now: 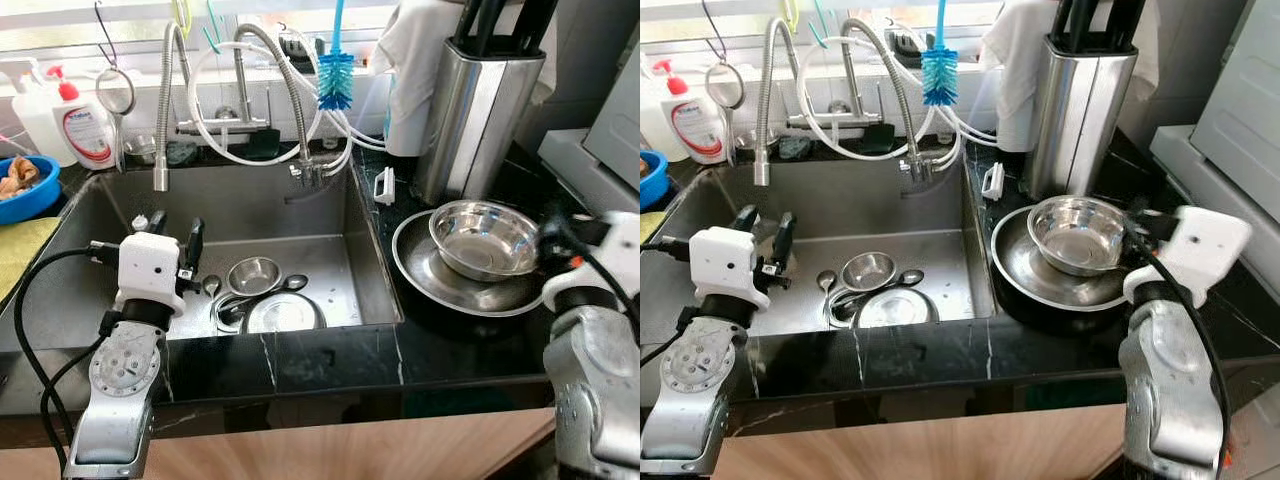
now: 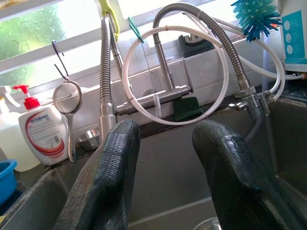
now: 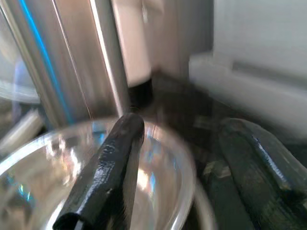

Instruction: Kitchen organization

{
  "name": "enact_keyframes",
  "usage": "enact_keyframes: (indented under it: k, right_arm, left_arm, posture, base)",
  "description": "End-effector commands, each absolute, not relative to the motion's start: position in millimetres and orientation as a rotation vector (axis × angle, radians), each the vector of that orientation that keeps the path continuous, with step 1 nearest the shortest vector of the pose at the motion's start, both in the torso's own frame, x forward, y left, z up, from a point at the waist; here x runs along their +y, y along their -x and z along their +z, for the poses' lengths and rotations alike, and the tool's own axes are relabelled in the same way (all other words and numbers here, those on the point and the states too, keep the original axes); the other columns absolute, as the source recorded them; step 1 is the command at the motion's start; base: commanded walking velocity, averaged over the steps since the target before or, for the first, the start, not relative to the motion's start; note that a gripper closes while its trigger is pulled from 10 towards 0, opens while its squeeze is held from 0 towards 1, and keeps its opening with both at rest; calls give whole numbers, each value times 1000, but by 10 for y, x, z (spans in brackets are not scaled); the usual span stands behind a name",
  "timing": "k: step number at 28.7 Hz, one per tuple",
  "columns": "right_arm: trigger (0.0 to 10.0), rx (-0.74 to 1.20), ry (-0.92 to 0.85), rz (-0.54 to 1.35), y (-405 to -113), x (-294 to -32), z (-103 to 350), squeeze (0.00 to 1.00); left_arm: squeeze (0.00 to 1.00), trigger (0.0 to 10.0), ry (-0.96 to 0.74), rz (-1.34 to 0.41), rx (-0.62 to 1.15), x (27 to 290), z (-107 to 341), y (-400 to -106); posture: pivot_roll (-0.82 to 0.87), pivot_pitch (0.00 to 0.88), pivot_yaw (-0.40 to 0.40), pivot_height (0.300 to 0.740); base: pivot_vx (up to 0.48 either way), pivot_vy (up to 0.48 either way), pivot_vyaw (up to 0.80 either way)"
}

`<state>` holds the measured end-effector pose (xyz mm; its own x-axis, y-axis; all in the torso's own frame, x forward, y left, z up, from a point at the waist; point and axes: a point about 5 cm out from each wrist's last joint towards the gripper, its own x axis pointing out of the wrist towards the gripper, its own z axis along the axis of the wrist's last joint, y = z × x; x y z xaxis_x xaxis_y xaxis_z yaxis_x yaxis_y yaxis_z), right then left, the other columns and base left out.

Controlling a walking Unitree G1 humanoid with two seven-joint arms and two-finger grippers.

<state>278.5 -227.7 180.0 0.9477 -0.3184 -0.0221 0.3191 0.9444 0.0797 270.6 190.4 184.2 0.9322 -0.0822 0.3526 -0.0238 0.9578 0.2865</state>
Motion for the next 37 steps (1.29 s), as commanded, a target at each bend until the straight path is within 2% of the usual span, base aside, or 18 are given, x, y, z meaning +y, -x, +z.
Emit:
enact_keyframes:
  k: [1,8,20,37]
  right_arm:
    - [10000,23,-111,-307,-2852,-2231,1840,0]
    - [10000,26,-154,-292,-2976,-2170,2009,0]
    - [10000,-34,-296,-414,-2899,-2330,2199,0]
    - [10000,59,-380,-390,-2910,-2277,2118,0]
  left_arm:
    - [0,10000,-293,-49,-368,1883,1842,-2725]
    - [0,10000,-300,-52,-357,1906,1824,-2696]
    - [0,10000,-302,-52,-363,1914,1848,-2706]
    - [0,10000,-320,-42,-366,1962,1875,-2680]
  posture:
    - [0,27,30,740]
    - [3,32,29,740]
    - [1,38,34,740]
    - [24,32,29,740]
  base:
    - [0,0,0]
    - [0,0,0]
    - [0,0,0]
    - [0,0,0]
